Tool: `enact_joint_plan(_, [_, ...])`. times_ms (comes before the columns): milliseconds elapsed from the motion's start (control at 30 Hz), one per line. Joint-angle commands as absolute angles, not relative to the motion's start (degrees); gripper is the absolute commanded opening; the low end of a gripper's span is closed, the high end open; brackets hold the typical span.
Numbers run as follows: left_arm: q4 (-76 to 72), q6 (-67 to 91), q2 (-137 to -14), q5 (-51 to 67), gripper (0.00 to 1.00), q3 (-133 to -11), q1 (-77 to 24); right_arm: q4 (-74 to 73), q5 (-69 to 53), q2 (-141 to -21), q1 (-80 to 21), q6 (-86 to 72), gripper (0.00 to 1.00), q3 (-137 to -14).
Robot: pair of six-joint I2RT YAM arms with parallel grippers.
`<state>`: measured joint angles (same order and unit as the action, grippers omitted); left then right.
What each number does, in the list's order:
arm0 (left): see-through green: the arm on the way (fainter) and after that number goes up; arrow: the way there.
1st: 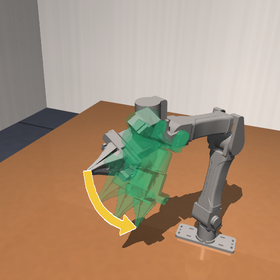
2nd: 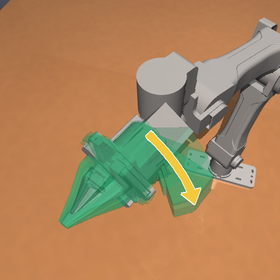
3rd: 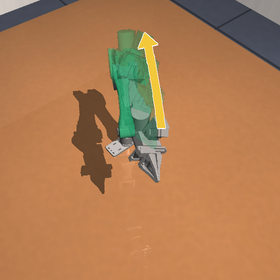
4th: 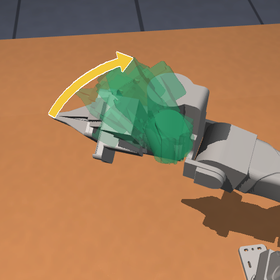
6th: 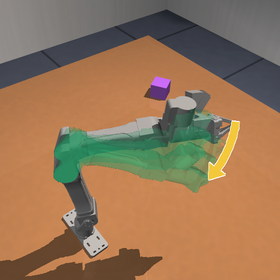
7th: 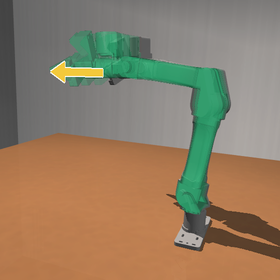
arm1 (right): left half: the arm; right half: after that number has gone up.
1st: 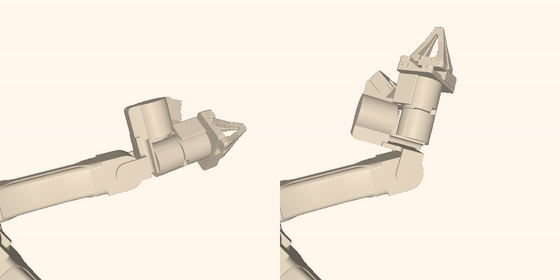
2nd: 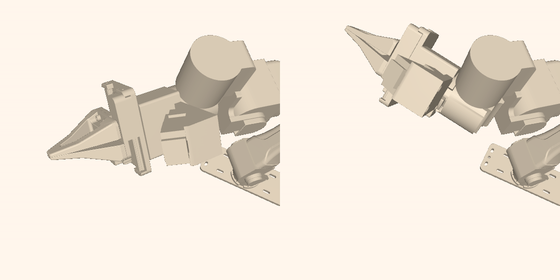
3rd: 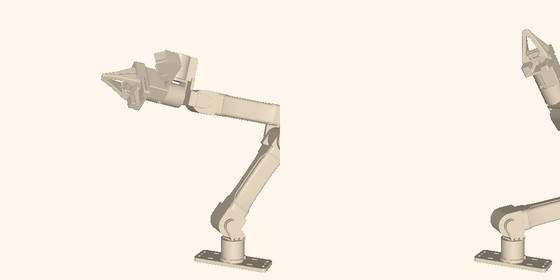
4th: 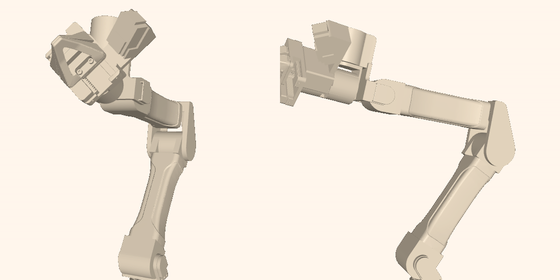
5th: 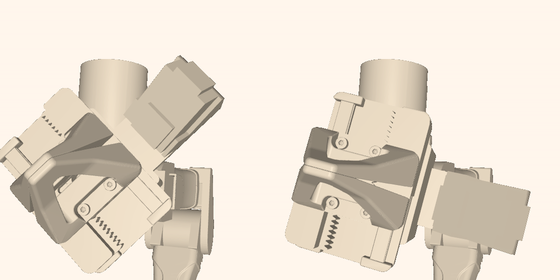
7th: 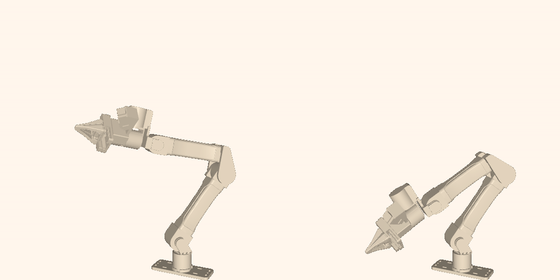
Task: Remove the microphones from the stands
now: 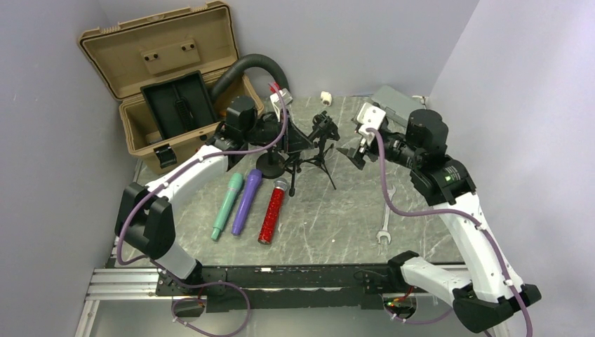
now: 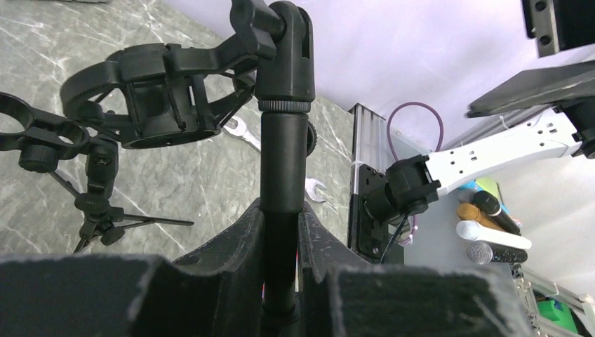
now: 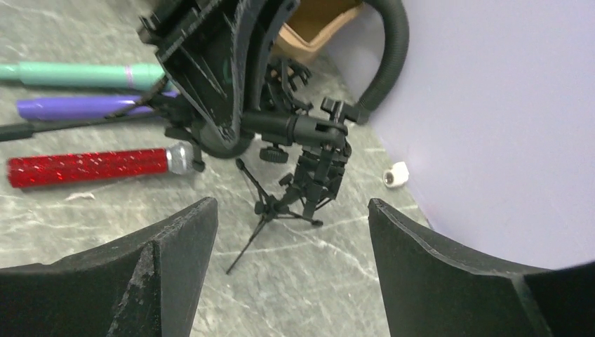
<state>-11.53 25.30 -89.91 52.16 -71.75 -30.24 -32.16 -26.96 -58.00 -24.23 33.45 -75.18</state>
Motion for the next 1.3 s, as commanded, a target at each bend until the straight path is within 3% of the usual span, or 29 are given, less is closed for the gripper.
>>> enact_joint_plan(0, [-16.24, 22.07, -86.35, 56.06, 0.00, -74.25, -30.55, -34.55, -35.01, -57.68, -23.13, 30.65, 0.81, -78.55])
enact_joint_plan(467, [-25.20, 27.41, -80.34, 59.36, 0.00, -68.63, -32.18, -22.31, -57.17, -61.33, -17.24, 13.89, 0.69, -70.64])
enact_joint_plan(767, [-24.43, 26.21, -79.26, 59.30, 0.00, -67.98, -33.83, -16.92, -62.50, -61.93, -16.16, 8.88, 0.68, -68.06])
enact_joint_plan(1267, [-11.34, 17.11, -83.07, 51.97, 0.00, -74.02, -36.61, -2.87, -73.49, -64.94, -16.34, -4.16, 0.64, -62.83])
